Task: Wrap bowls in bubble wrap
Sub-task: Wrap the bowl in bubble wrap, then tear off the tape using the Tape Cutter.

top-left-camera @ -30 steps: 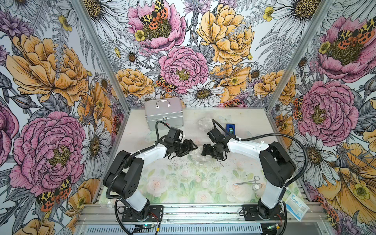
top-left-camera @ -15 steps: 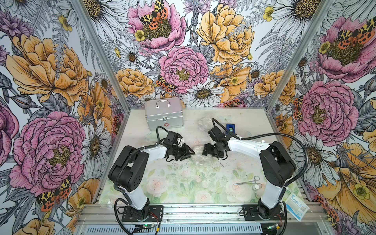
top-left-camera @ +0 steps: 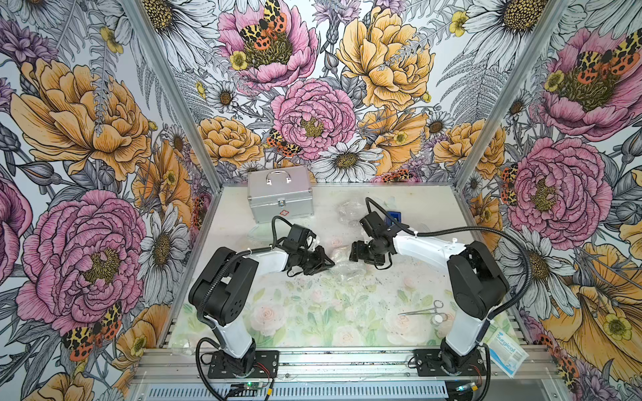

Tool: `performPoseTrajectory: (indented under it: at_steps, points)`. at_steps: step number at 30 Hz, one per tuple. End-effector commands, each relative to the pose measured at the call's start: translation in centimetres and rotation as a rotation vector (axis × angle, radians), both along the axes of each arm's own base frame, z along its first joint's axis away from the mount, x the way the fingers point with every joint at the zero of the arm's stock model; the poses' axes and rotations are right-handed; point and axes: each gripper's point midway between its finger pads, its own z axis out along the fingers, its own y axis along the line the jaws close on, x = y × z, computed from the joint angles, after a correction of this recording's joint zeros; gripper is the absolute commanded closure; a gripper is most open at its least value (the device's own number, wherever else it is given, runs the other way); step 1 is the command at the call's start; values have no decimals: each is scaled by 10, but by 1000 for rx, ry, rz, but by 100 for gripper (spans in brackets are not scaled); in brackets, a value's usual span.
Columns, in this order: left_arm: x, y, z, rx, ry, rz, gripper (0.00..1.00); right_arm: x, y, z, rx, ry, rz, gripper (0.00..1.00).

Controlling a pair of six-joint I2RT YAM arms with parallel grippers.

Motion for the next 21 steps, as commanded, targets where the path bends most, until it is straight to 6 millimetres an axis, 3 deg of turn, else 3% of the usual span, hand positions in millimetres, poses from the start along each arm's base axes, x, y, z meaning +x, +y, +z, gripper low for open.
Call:
performPoseTrajectory:
  at_steps: [1,4,6,8,10,13,17,21]
  points:
    - [4,-12,8,-4,-41,-20,88,24,-19,63,75,-160,-15,26]
    - [5,-17,11,2,-66,-19,87,36,-60,85,115,-207,-95,27]
    - [5,-20,14,14,-82,-21,88,46,-98,93,139,-227,-171,30]
    - [7,-21,15,26,-93,-22,88,55,-123,96,181,-236,-203,32]
    - [9,-22,14,30,-97,-22,87,66,-139,92,217,-223,-209,41]
    - [11,-19,11,40,-98,-12,85,84,-152,75,232,-196,-198,53]
    - [13,-16,9,67,-106,-10,84,102,-150,58,259,-162,-167,67]
    - [13,-15,6,81,-104,-14,85,113,-151,47,260,-148,-170,70]
